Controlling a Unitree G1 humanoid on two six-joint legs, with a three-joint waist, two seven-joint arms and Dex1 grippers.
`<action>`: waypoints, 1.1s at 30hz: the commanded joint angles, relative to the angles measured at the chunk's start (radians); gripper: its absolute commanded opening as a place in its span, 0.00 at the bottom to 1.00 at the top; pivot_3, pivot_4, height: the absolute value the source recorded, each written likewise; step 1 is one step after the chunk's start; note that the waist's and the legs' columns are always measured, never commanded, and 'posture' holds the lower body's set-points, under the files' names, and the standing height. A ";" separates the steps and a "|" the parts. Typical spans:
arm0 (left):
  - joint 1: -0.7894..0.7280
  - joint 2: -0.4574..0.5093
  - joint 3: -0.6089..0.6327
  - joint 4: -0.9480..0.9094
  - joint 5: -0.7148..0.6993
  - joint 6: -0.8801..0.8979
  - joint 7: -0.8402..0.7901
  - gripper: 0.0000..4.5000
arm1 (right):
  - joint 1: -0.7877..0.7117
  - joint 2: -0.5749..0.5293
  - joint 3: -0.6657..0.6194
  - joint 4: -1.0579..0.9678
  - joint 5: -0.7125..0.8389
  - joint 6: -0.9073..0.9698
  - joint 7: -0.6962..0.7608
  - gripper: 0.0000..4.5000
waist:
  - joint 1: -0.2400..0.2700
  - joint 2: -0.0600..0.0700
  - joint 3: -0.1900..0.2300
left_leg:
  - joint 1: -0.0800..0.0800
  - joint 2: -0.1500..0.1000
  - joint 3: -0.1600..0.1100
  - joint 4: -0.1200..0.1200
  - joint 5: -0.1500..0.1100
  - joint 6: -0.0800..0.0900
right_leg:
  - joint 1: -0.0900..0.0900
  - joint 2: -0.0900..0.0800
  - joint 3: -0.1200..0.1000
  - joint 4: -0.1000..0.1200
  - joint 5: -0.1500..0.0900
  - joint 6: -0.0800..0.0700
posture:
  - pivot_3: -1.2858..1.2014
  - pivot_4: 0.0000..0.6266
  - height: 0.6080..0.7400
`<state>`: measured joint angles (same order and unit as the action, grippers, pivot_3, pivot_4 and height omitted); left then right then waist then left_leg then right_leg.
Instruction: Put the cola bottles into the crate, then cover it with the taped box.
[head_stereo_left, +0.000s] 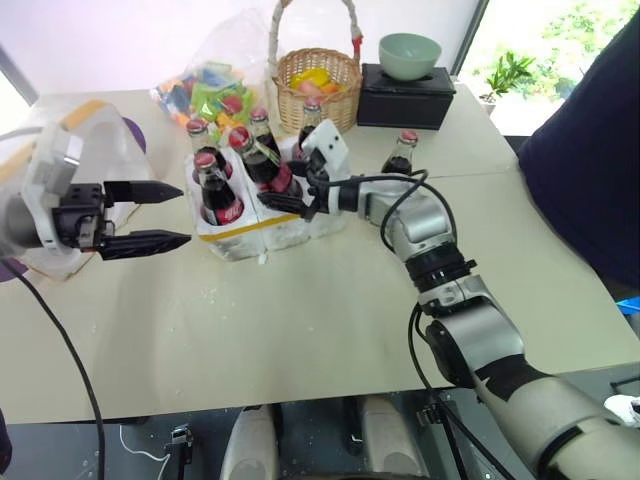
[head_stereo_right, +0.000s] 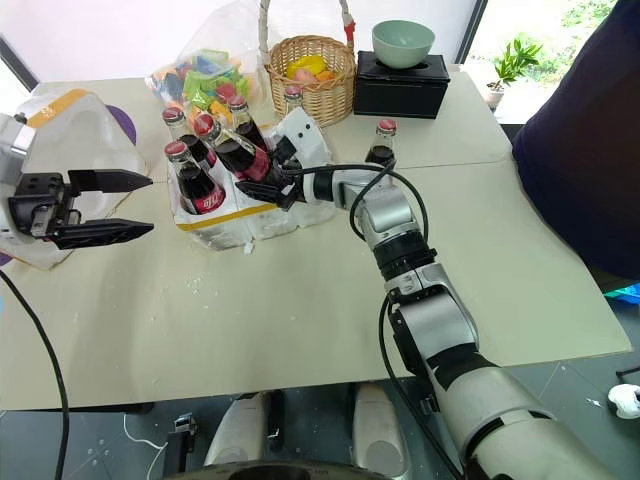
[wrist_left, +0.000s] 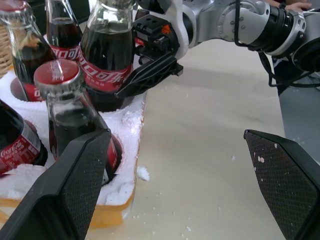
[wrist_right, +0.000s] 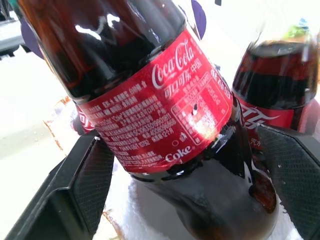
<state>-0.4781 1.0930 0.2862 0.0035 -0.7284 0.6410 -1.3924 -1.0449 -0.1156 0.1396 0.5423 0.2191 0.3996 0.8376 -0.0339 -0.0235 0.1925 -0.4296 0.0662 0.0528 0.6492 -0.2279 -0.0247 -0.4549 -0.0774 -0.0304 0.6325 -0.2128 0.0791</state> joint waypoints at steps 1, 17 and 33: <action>-0.018 0.009 0.010 -0.009 -0.002 -0.001 0.002 1.00 | -0.013 0.002 -0.016 -0.068 0.016 0.002 0.002 0.72 | -0.002 0.000 0.000 | 0.000 0.000 0.000 0.000 0.000 0.000 | 0.000 0.000 0.000 0.000 0.000 0.000 | 0.52 0.24 1.00; -0.045 0.013 0.013 -0.061 -0.018 0.060 0.040 1.00 | -0.017 0.028 -0.014 0.031 -0.013 0.053 -0.046 0.79 | -0.011 0.000 0.000 | -0.005 0.000 0.000 0.000 0.000 0.000 | -0.005 0.000 0.000 0.000 0.000 0.000 | 0.52 0.24 1.00; -0.066 -0.067 -0.021 -0.129 -0.082 0.091 0.057 1.00 | 0.413 -0.420 -0.302 -0.941 0.279 0.594 -0.077 0.99 | 0.024 -0.001 0.000 | -0.003 0.000 -0.001 0.000 0.003 -0.004 | -0.002 0.000 -0.001 0.000 0.000 0.000 | 0.52 0.24 1.00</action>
<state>-0.5257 1.0272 0.2590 -0.1018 -0.7969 0.7380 -1.3333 -0.6532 -0.5149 -0.1056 -0.3048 0.4565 0.9432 0.7867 -0.0095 -0.0243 0.1920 -0.4327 0.0656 0.0514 0.6496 -0.2253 -0.0288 -0.4571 -0.0777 -0.0311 0.6327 -0.2128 0.0792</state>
